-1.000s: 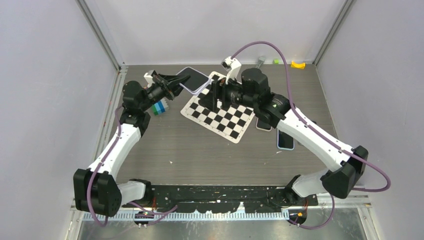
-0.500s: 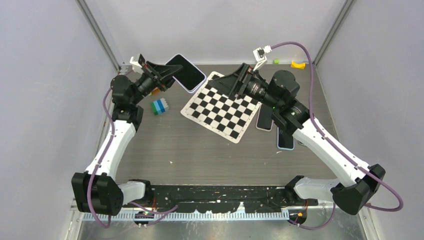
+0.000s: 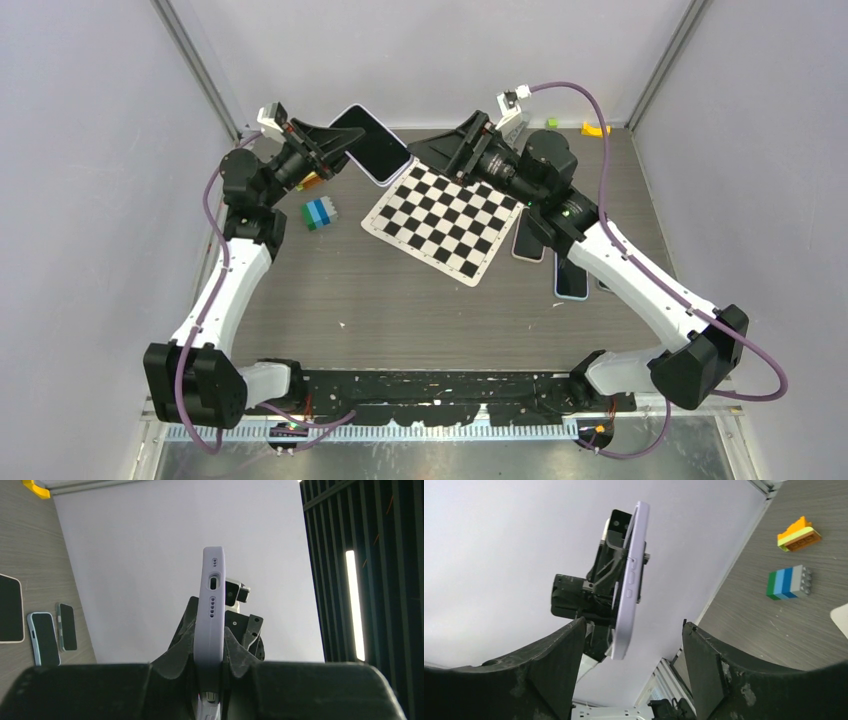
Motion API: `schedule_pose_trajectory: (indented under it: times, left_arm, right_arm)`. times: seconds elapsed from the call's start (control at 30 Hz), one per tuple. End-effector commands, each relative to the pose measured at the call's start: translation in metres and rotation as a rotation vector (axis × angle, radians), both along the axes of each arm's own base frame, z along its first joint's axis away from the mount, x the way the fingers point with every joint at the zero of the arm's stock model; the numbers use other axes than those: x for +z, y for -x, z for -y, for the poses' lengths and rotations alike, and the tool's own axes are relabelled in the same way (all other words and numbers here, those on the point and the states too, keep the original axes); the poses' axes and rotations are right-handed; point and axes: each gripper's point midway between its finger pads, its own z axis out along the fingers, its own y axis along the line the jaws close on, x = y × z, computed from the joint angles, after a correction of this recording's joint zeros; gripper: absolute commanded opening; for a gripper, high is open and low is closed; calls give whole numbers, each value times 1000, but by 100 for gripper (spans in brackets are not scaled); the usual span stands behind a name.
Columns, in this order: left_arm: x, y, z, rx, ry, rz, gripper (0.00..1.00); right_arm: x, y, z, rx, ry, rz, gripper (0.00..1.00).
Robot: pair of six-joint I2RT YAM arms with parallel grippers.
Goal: Take the phone out of the phone case
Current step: Remove the phone case from the phone.
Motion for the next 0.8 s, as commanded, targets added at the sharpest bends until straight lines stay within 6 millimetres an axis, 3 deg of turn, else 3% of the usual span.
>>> schedule_pose_trajectory:
  times: [0.0,0.1,0.27,0.47,0.5,0.63,0.77]
  left_arm:
    - [45,23,0,-13,15,175,0]
    - [46,23,0,-13,24,168,0]
    - [56,25,-3,-16,82,168,0]
    - [86,40,-8,-22,152,264,0]
    - [91,42,-9,-23,164,280,0]
    - [104,48,-13,-21,208,306,0]
    - [105,47,-14,-22,223,298,0]
  right_arm:
    - [36,11,1,33,-112,76,75]
    - [30,7,-5,51,-114,42,64]
    - [18,1,-9,46,-131,-24,38]
    - [-8,-21,-1,-16,-195,-152,15]
    - [-5,-20,-2,0,-226,-154,10]
    - [-12,-26,-7,19,-213,-176,4]
    - [-4,-22,-10,53,-234,-153,6]
